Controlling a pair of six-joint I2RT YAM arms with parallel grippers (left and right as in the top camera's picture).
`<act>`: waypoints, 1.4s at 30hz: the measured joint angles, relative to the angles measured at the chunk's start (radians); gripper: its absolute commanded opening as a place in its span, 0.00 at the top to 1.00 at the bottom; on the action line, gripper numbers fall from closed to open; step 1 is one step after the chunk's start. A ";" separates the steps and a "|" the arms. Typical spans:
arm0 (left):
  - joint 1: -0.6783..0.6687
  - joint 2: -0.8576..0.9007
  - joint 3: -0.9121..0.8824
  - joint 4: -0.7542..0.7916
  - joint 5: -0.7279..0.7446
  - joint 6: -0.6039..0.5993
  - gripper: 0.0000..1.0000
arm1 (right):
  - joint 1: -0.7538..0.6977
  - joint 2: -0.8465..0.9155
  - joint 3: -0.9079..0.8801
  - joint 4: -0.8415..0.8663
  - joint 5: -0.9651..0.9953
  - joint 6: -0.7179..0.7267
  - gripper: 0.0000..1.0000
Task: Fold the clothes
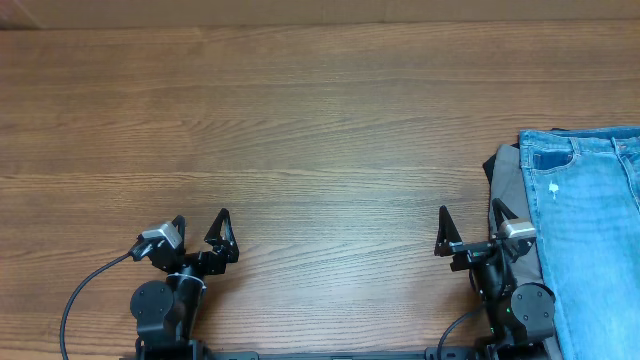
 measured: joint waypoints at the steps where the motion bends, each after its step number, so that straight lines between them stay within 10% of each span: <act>1: 0.000 0.000 0.000 0.000 0.000 0.000 0.00 | 0.000 0.000 0.000 0.000 0.000 0.000 0.00; 42: 0.000 0.000 0.000 0.028 0.017 -0.006 0.00 | 0.000 0.000 0.000 0.016 -0.140 0.019 0.00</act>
